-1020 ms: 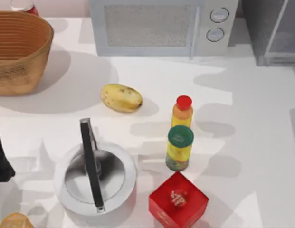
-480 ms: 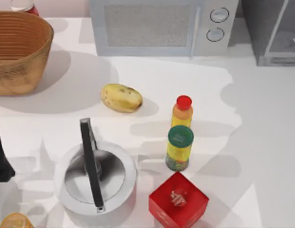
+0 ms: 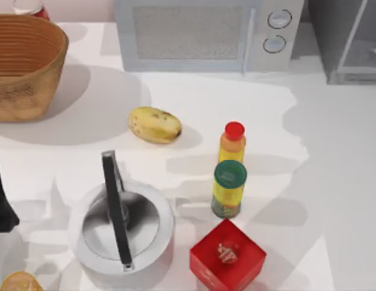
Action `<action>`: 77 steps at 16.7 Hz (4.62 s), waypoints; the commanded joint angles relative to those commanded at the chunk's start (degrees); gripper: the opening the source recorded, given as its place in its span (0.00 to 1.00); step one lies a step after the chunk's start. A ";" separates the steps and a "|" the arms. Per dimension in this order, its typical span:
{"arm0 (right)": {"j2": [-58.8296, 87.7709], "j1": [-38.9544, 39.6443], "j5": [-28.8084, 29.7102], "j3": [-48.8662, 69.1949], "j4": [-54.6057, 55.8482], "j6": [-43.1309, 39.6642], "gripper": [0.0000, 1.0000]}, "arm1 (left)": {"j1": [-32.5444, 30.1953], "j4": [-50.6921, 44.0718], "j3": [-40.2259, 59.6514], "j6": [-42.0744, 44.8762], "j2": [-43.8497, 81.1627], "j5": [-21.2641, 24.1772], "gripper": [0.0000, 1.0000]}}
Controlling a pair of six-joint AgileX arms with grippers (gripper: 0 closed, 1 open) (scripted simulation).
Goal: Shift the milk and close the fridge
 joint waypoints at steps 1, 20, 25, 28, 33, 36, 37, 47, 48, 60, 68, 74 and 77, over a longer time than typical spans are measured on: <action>0.00 0.00 0.00 0.00 0.00 0.00 0.15 | 0.00 0.00 0.00 0.00 0.00 0.00 1.00; 0.00 0.00 0.00 0.00 0.00 0.00 1.00 | 0.00 0.00 0.00 0.00 0.00 0.00 1.00; -2.20 0.36 0.35 -1.86 -0.80 0.04 1.00 | 0.00 0.00 0.00 0.00 0.00 0.00 1.00; -8.48 1.16 1.19 -6.60 -2.95 0.08 1.00 | 0.00 0.00 0.00 0.00 0.00 0.00 1.00; -27.46 3.22 3.13 -18.88 -8.15 0.14 1.00 | 0.00 0.00 0.00 0.00 0.00 0.00 1.00; -40.63 4.46 4.33 -27.53 -11.32 0.27 1.00 | 0.00 0.00 0.00 0.00 0.00 0.00 1.00; -44.39 4.82 4.71 -30.16 -12.30 0.34 1.00 | 0.00 0.00 0.00 0.00 0.00 0.00 1.00; -92.62 8.29 8.60 -55.41 -21.63 1.31 1.00 | 0.00 0.00 0.00 0.00 0.00 0.00 1.00; -97.78 8.69 9.09 -59.13 -22.72 1.43 1.00 | 0.00 0.00 0.00 0.00 0.00 0.00 1.00; -125.40 12.37 12.45 -77.54 -31.28 2.70 1.00 | 0.00 0.00 0.00 0.00 0.00 0.00 1.00; -129.25 12.09 12.55 -74.01 -37.15 2.80 1.00 | 0.00 0.00 0.00 0.00 0.00 0.00 1.00; -142.35 12.33 12.46 -63.26 -62.16 2.72 1.00 | 0.00 0.00 0.00 0.00 0.00 0.00 1.00; -149.87 12.47 12.42 -57.13 -76.63 2.55 1.00 | 0.00 0.00 0.00 0.00 0.00 0.00 1.00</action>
